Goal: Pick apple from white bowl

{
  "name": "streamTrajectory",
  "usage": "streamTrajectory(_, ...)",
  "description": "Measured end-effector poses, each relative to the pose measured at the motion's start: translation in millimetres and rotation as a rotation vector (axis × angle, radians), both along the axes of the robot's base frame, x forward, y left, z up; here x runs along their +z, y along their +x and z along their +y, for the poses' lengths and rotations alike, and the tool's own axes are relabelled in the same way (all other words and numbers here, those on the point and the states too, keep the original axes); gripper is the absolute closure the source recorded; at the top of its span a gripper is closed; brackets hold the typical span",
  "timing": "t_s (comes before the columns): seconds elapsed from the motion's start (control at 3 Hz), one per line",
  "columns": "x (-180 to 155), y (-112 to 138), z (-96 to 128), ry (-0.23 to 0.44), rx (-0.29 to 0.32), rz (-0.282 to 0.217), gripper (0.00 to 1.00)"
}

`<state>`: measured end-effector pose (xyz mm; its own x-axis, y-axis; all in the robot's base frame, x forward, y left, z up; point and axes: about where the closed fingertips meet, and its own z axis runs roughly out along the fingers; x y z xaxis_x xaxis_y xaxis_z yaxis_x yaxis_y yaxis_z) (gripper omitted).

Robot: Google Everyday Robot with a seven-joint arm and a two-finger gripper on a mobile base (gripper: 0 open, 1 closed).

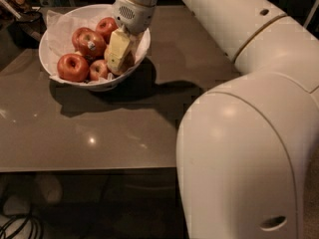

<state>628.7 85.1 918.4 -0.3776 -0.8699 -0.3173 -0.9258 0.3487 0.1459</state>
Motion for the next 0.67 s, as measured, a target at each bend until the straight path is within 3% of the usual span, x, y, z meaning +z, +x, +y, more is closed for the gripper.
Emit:
streamTrajectory(0.33,0.7,3.0,1.7,0.008,-0.003,-0.011,1.0)
streamTrajectory(0.67,22.0,3.9,-5.5,0.055,-0.003,-0.054,1.0)
